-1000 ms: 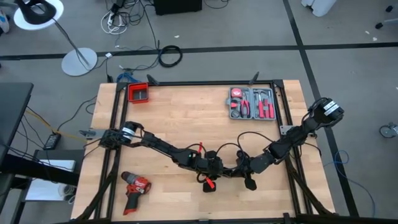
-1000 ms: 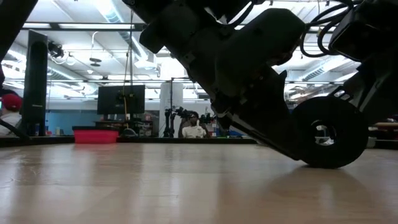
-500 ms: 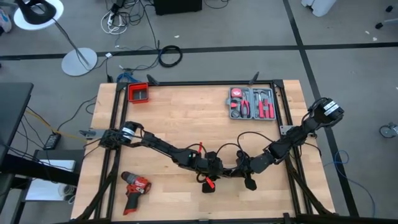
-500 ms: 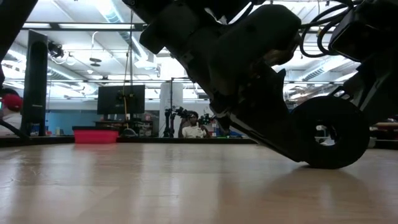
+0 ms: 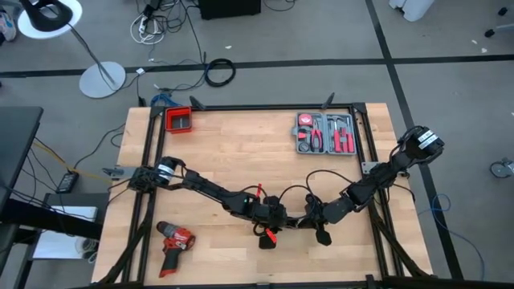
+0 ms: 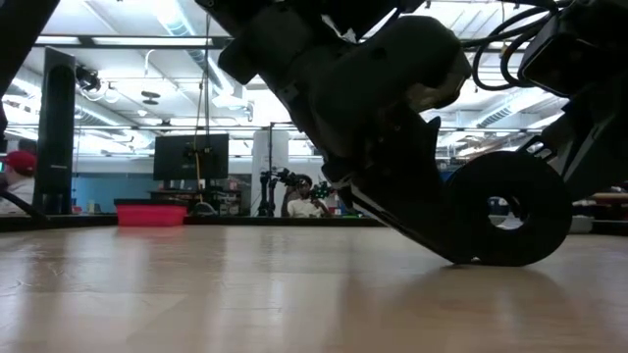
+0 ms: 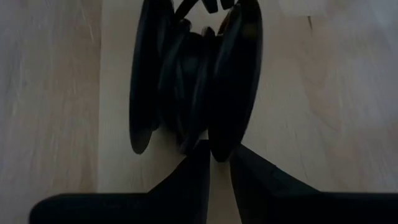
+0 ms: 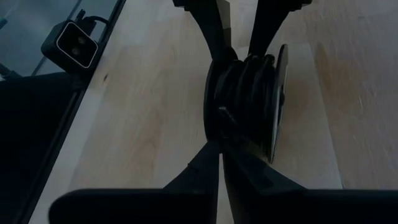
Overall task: Coil cords
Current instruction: Coil the black wire onto the black spool
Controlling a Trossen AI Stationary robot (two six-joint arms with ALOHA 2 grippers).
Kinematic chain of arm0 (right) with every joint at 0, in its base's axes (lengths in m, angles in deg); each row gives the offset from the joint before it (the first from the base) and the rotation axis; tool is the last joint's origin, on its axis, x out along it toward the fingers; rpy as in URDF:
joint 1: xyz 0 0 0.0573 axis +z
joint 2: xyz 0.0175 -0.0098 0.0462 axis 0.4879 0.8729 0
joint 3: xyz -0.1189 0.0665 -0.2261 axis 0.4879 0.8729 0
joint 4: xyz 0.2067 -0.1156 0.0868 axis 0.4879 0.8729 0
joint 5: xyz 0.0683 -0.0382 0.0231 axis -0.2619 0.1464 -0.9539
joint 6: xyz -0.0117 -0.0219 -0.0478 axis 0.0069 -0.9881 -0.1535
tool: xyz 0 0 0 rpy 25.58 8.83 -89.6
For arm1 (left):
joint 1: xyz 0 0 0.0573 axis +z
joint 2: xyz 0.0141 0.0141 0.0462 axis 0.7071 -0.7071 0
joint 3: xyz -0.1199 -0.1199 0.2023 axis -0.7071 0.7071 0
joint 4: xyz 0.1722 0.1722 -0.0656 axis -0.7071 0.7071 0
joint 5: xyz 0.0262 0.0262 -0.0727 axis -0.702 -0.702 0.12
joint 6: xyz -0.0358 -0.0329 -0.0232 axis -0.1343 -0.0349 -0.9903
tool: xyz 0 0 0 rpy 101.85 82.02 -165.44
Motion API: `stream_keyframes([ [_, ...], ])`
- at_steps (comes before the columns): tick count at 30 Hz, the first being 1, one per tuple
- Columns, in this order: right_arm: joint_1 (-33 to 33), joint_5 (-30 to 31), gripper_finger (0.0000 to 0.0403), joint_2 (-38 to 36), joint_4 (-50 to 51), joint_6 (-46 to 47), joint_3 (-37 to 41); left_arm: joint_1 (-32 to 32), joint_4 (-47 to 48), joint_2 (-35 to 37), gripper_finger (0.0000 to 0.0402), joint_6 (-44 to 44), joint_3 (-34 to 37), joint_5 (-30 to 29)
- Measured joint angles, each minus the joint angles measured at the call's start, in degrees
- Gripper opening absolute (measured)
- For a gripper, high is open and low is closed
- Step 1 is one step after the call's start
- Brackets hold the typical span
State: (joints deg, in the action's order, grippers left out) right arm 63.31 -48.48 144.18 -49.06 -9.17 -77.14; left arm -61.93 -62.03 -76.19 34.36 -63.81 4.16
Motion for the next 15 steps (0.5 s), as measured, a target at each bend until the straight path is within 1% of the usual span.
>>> stream_keyframes([
  [7, 0.00, 0.00, 0.0025, 0.00, 0.00, -0.02, 0.00, -0.04, 7.34, 0.23, 0.0063, 2.61, -3.83, 0.14],
  [15, 0.00, -0.11, 0.0025, -0.02, -0.02, -0.01, 0.00, -0.04, 10.11, 0.28, 0.0063, 2.58, -3.94, 0.14],
])
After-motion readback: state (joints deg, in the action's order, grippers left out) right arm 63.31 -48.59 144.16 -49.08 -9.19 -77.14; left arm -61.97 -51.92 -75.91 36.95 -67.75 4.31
